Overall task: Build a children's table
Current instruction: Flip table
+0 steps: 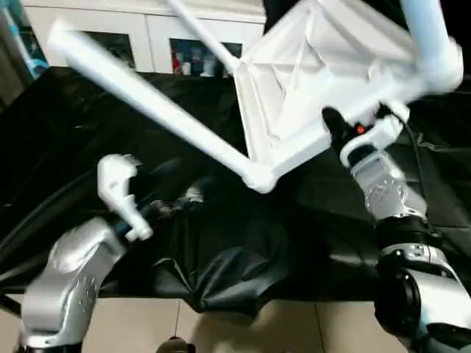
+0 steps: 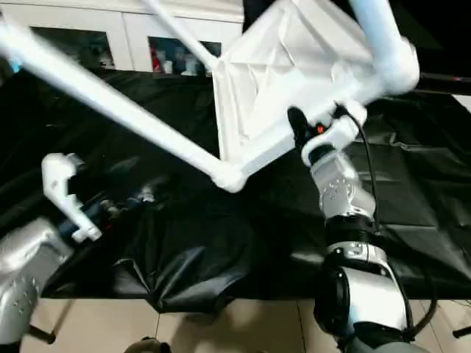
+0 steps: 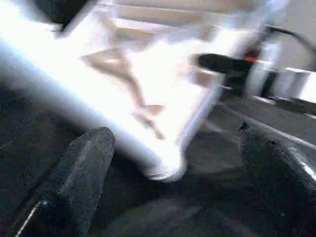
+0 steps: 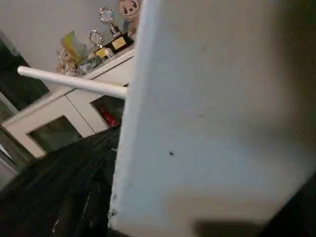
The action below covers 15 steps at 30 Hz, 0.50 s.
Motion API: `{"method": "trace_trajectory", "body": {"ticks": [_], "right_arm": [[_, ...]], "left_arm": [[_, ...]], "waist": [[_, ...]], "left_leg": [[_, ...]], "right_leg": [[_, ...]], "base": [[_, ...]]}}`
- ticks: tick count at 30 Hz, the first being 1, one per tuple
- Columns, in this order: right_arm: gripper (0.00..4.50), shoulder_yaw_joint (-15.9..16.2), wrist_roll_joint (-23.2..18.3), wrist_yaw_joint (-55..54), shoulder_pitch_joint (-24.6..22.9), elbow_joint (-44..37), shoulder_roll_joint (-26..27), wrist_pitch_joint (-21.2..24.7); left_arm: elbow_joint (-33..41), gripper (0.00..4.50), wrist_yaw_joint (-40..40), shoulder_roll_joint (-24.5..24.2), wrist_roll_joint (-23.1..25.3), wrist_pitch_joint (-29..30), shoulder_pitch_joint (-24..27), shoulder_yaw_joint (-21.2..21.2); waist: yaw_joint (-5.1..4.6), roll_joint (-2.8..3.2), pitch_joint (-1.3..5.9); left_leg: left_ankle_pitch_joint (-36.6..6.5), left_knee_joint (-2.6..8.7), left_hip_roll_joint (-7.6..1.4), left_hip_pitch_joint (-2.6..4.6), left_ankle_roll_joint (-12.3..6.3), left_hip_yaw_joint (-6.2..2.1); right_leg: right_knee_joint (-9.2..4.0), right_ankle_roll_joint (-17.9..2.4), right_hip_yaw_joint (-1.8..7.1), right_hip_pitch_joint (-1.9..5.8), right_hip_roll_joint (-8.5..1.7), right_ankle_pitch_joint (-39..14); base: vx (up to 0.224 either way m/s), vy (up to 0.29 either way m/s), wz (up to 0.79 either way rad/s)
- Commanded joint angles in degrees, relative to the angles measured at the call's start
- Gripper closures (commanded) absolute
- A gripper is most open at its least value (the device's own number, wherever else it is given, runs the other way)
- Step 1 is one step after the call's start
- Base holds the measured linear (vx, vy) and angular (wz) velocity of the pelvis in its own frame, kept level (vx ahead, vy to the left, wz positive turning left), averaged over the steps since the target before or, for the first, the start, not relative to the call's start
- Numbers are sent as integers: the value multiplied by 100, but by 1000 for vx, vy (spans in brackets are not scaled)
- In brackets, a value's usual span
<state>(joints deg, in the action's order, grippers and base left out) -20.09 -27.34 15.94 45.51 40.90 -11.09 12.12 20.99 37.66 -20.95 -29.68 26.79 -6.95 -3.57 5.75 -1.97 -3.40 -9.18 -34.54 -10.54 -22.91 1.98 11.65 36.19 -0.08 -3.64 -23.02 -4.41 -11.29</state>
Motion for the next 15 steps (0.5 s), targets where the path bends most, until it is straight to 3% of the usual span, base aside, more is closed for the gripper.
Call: {"method": "trace_trajectory", "body": {"ticks": [1,4,10,15], "right_arm": [[252,321,681,-291,-208,-449,-360,38],[252,414,765,-389,-305,-735,-422,179],[252,752,978,-399,-593,-1434,-567,673],[252,920,1020,-580,-867,-2031,-632,1107]], "left_arm": [[655,0,119,-234,-412,577,-290,238],[790,0,31,-256,-488,691,-486,268],[647,0,-268,-291,-20,653,-900,233],[497,0,-741,-426,264,699,-1234,143]], "waist": [[-4,10,418],[32,2,395],[17,-41,412],[20,-58,419]], "left_leg": [[-971,386,-258,239,189,-95],[-1127,393,-250,248,296,-87],[-1214,409,-245,220,447,-126],[-1242,409,-239,222,480,-137]], "right_leg": [[-338,-953,268,187,-326,-673],[-375,-875,279,171,-313,-838],[-403,-520,280,201,-308,-1051],[-406,-453,281,192,-307,-1064]], "base": [[0,0,0],[0,0,0],[0,0,0],[0,0,0]]}}
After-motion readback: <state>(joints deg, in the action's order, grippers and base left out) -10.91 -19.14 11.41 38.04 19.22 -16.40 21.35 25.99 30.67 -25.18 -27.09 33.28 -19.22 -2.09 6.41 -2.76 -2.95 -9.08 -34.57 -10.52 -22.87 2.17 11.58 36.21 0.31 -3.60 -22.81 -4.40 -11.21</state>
